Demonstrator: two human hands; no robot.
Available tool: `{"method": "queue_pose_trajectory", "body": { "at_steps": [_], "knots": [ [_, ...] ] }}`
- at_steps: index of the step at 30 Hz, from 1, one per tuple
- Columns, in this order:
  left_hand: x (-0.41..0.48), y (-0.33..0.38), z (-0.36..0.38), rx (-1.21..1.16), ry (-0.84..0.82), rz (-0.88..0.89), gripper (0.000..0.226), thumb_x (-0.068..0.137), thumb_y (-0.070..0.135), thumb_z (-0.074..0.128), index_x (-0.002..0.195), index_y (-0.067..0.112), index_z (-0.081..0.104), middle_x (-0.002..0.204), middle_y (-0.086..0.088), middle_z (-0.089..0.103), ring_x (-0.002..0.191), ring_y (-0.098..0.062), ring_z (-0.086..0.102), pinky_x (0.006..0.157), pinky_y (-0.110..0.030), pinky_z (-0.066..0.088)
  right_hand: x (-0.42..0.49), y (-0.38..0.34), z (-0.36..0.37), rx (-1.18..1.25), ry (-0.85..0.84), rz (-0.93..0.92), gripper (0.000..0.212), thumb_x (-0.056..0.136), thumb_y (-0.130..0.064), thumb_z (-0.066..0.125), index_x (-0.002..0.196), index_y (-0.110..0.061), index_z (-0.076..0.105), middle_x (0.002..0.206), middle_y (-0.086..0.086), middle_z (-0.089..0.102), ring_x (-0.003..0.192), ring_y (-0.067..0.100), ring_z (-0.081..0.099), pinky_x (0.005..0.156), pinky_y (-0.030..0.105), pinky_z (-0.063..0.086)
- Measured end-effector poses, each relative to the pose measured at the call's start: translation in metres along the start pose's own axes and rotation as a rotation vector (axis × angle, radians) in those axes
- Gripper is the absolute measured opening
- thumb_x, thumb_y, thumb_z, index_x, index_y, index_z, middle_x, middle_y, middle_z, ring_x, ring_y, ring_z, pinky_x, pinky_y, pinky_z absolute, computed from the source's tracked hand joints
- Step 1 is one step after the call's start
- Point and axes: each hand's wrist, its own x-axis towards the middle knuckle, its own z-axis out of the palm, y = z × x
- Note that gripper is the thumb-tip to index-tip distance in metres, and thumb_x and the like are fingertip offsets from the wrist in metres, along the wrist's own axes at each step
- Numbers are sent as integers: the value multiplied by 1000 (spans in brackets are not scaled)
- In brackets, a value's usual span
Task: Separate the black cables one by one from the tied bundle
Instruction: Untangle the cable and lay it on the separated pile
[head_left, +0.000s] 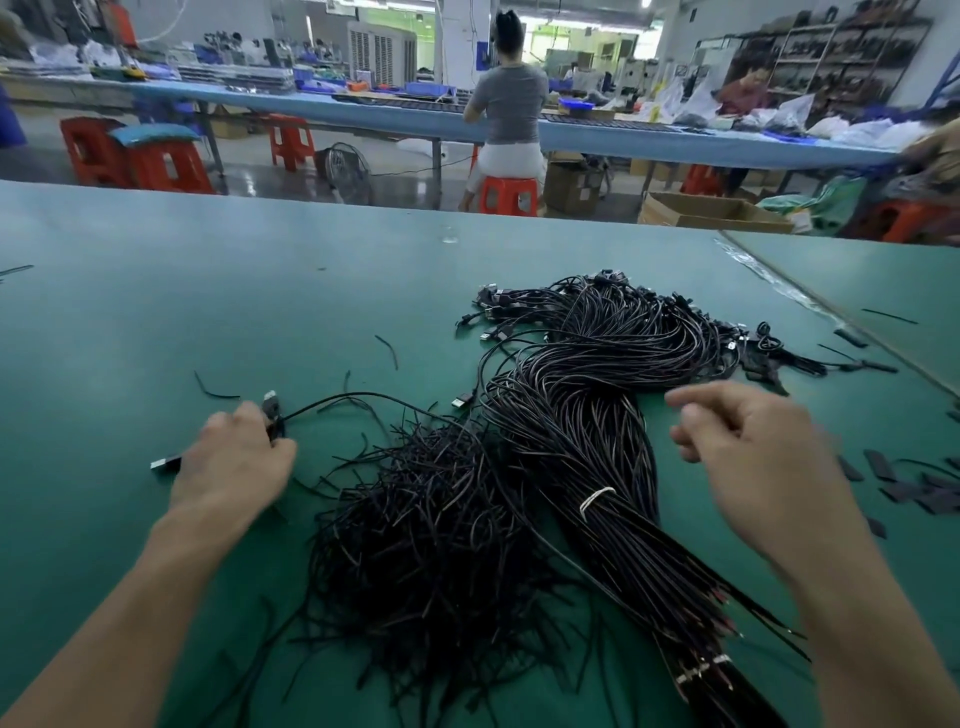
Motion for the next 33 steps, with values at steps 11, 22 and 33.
{"method": "queue_pose_trajectory", "body": {
  "at_steps": [11, 22, 33],
  "knots": [
    [-49, 64, 1, -278, 261, 485, 12, 91, 18, 66, 103, 19, 68, 108, -3, 62, 103, -27, 58, 91, -42, 48, -3, 17, 21, -388, -485, 153, 6, 90, -29, 70, 85, -31, 67, 87, -11, 66, 85, 9, 63, 82, 29, 53],
    [-98, 137, 17, -176, -194, 731, 39, 91, 35, 62, 129, 39, 55, 121, 11, 61, 116, -13, 56, 94, -35, 47, -8, 10, 48, -326, -378, -25, 27, 90, -26, 69, 117, -27, 65, 111, -5, 64, 102, 14, 60, 93, 33, 50],
    [-100, 130, 53, -241, 33, 701, 19, 87, 39, 67, 105, 36, 61, 103, 15, 55, 99, -11, 55, 81, -26, 40, 1, 28, 9, -322, -538, 104, 11, 84, -35, 76, 77, -29, 69, 80, -9, 69, 78, 3, 63, 64, 17, 45]
  ]
}}
